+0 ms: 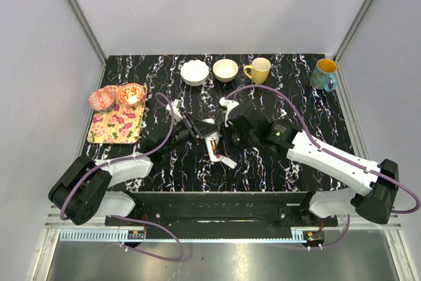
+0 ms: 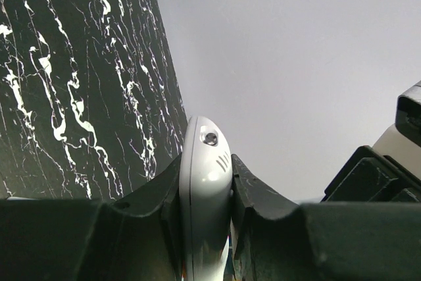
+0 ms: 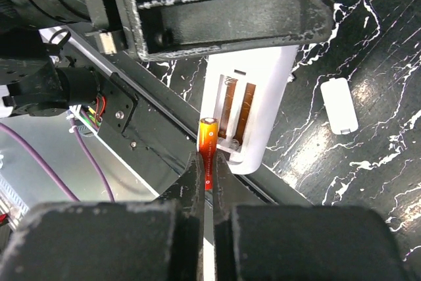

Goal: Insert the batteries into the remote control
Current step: Load the battery into the remote control.

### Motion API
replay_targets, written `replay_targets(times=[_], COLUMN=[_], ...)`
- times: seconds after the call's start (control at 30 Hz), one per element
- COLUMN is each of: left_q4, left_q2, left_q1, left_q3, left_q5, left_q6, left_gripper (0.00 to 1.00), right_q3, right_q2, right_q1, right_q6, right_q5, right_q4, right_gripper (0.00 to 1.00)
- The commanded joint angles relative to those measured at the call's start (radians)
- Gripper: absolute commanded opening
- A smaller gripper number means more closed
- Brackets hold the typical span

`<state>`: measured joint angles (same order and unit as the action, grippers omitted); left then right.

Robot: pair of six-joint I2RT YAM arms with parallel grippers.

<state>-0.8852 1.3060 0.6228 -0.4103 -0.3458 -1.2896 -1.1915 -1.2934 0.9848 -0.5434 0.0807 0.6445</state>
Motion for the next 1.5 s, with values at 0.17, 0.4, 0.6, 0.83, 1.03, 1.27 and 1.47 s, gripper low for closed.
replay_targets(times=[0.17,0.4,0.6,0.83,1.03,1.27,1.47], left_q4=[-0.193,-0.222,-0.248,-0.273,-0.284,-0.294,-0.319], left_q2=[0.022,0.025,0.047,0.049,0.045,0.036,0.035], left_q1=[-0.003,-0.003,-0.003,-0.002,-0.003,0.009,0.015], left_q3=[0.007,0.028,0.038,0.044,0.047,0.050,0.050], left_q5=[-0.028,-0.027,-0.024,-0.018,-0.021,-0.022,-0.024], left_q6=[-0.034,-0.046,-0.059,-0.066,-0.074,-0.089,-0.109], left_gripper=[0.00,0.00,0.00,0.00,0.00,0.00,0.00], right_q3=[-0.135,-0.183,-0.209,-0.198,-0.192,-0.183,-0.177], right_q2=[-0.079,-0.099,-0.099,-0.122,-0.145,-0.158,-0.175], right_q1=[-0.012,-0.014,-0.014,-0.015,-0.015,-0.018,-0.023], right_q6=[0.010,0.013,0.019,0.020,0.025,0.025,0.013], right_q5=[0.053,0.031,0.018,0.010,0.005,-0.018,-0.021], right_q4=[0.078,0.129,0.175,0.192,0.185,0.153,0.115], right_gripper=[0.00,0.00,0.00,0.00,0.00,0.00,0.00])
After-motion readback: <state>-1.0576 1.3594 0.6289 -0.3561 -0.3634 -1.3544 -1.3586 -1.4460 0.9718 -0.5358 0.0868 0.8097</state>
